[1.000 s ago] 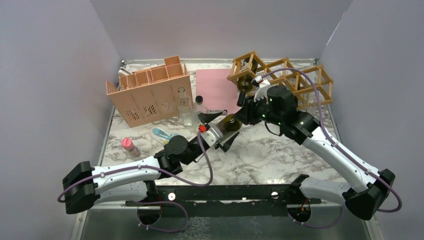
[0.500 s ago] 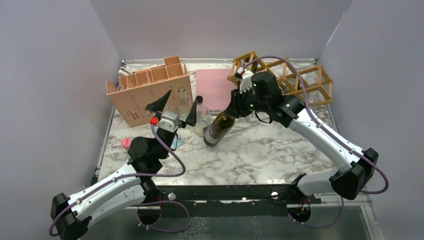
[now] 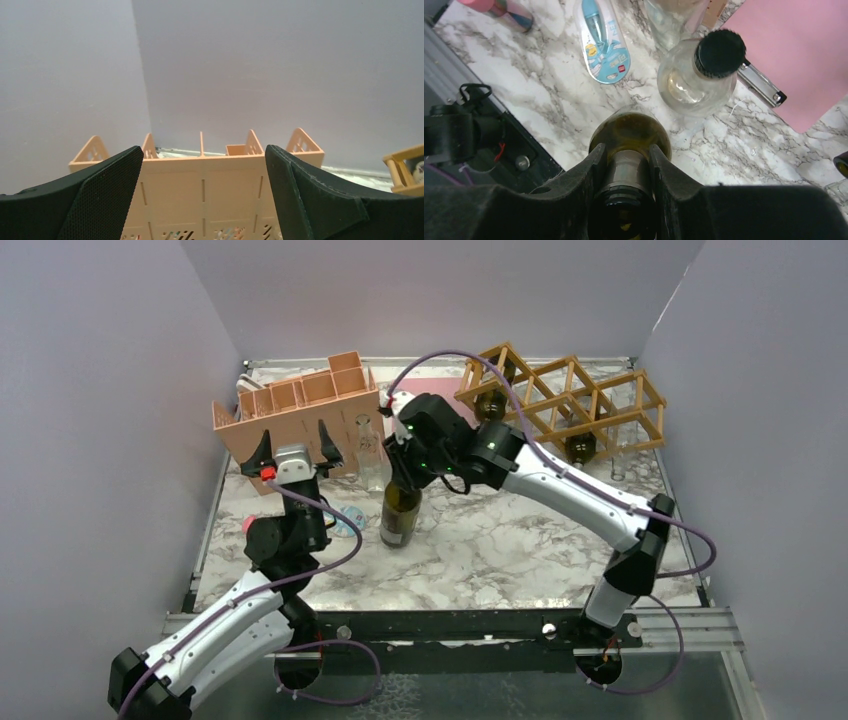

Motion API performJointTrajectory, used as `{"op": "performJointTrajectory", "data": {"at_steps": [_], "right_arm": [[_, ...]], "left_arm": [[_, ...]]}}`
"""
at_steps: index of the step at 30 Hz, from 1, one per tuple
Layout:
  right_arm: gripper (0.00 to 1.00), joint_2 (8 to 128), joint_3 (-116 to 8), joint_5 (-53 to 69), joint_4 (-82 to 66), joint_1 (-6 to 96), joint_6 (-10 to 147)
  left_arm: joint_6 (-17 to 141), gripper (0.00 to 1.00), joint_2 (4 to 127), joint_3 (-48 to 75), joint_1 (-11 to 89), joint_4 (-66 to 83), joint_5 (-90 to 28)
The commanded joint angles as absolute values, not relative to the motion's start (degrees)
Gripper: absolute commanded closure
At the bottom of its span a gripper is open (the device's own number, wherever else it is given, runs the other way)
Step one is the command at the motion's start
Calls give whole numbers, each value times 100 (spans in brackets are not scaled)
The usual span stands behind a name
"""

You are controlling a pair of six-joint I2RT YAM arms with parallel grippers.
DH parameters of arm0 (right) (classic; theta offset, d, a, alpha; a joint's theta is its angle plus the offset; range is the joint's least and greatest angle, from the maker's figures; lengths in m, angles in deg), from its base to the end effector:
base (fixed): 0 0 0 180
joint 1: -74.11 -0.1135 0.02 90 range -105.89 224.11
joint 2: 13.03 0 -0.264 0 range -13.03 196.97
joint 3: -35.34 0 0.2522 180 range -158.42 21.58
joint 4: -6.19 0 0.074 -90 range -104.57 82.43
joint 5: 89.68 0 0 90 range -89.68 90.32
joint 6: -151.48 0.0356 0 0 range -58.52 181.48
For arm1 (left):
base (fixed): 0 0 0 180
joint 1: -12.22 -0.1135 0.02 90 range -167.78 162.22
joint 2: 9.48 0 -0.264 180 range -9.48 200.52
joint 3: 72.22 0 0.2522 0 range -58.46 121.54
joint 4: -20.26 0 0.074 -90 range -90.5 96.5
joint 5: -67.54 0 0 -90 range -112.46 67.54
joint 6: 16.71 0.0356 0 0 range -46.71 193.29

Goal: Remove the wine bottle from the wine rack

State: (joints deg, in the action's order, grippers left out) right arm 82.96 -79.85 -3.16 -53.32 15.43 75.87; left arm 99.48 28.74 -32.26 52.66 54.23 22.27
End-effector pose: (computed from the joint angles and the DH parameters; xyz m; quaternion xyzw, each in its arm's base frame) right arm 0.1938 0.3143 0.3881 -0.3301 0.8449 0.2279 0.3538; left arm 0.1268 -0.0752 0.3424 -0.0512 0.5386 0.0702 0.8381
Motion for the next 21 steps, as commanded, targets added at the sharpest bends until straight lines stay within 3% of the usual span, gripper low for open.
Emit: {"op": "performJointTrajectory", "data": {"at_steps": [1, 12, 21], "right_arm": [[94, 8923, -9175, -1291, -5728, 1339, 7778], [94, 10337, -11159, -1924, -6456, 1110, 7648], [89, 10418, -10920, -1705, -6311, 1107, 7663]], "left_arm": [[10080, 1, 2674, -3253, 5119, 5870, 2583], [10014, 1, 2557, -3300, 5023, 5934, 2593], [9924, 1, 2495, -3323, 5023, 5936, 2553]]}}
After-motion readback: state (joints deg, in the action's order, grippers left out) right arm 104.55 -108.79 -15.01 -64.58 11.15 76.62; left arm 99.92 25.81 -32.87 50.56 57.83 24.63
